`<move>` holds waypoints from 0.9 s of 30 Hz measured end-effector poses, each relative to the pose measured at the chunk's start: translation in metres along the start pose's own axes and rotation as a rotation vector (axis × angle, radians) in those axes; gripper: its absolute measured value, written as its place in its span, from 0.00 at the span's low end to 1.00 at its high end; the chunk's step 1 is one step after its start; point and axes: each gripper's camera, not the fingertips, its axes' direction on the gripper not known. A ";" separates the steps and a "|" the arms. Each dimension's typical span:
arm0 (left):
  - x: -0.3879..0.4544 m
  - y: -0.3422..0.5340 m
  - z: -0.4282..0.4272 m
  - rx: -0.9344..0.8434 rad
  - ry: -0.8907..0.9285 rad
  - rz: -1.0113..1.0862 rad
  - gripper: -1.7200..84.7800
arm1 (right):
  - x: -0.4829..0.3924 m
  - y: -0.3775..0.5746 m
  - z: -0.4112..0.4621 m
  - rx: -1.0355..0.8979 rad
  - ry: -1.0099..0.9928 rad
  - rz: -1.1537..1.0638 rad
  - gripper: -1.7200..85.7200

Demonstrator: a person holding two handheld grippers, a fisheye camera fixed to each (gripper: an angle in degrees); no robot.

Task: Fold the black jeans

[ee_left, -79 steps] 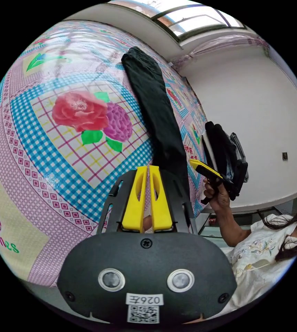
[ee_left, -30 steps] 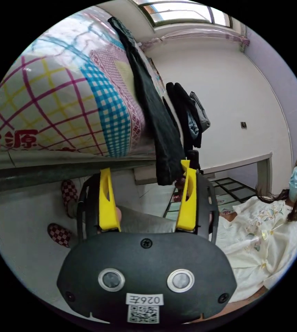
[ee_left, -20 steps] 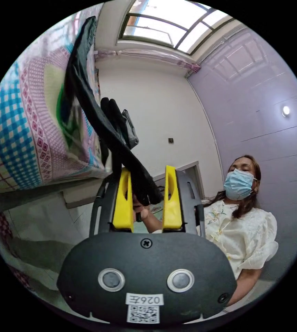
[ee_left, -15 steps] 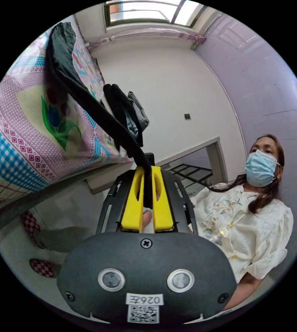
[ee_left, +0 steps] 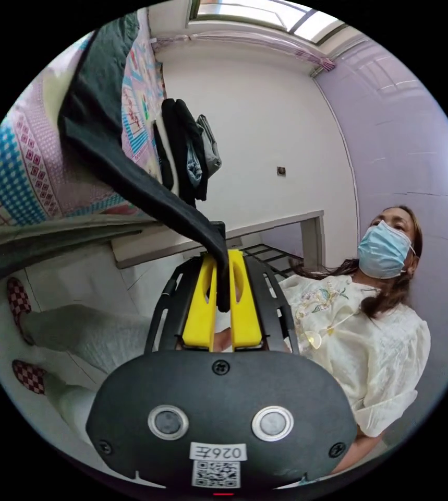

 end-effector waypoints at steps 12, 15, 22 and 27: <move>0.019 -0.190 -0.032 0.175 -0.058 0.053 0.06 | -0.007 -0.233 0.021 0.038 0.020 -0.187 0.03; -0.009 -0.234 -0.040 0.242 -0.065 -0.022 0.07 | 0.028 -0.298 0.035 0.047 0.049 -0.141 0.04; -0.074 -0.290 -0.044 0.301 0.029 -0.168 0.22 | 0.128 -0.395 0.090 -0.036 0.186 0.035 0.11; -0.042 -0.280 -0.032 0.318 0.028 -0.020 0.12 | 0.122 -0.390 0.114 0.046 0.242 -0.067 0.12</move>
